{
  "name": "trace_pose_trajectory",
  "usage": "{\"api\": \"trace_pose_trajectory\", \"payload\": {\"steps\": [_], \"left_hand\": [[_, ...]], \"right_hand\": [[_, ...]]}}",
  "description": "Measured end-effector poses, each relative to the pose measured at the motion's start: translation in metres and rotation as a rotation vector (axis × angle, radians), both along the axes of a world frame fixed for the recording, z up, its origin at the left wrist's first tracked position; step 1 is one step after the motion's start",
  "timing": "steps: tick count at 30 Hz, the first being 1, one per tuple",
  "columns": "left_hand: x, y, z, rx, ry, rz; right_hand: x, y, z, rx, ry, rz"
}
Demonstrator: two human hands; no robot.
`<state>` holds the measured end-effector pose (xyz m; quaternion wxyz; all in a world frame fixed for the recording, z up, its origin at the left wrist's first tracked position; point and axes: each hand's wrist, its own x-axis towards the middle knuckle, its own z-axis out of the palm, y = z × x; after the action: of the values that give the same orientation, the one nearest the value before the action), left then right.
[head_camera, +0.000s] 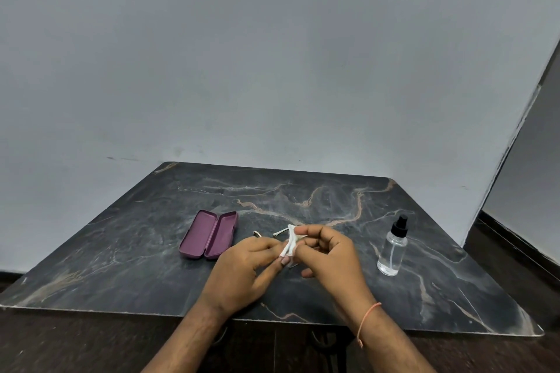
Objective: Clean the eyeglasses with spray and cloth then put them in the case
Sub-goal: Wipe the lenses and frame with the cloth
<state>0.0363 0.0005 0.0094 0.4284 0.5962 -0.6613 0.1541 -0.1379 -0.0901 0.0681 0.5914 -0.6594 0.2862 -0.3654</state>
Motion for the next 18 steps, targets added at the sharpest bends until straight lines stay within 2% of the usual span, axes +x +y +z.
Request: {"api": "trace_pose_trajectory", "payload": {"steps": [5,14,18], "left_hand": [[-0.006,0.014,0.007,-0.045,0.269,-0.066],[-0.017,0.051,0.047,0.185,1.212,-0.205],[-0.025,0.055,0.063,0.235,1.38,-0.258]], "right_hand": [[-0.016,-0.005,0.011,0.194,-0.015,0.119],[-0.026,-0.016,0.005,0.437,0.018,0.319],[-0.03,-0.01,0.004,0.524,-0.014,0.419]]}}
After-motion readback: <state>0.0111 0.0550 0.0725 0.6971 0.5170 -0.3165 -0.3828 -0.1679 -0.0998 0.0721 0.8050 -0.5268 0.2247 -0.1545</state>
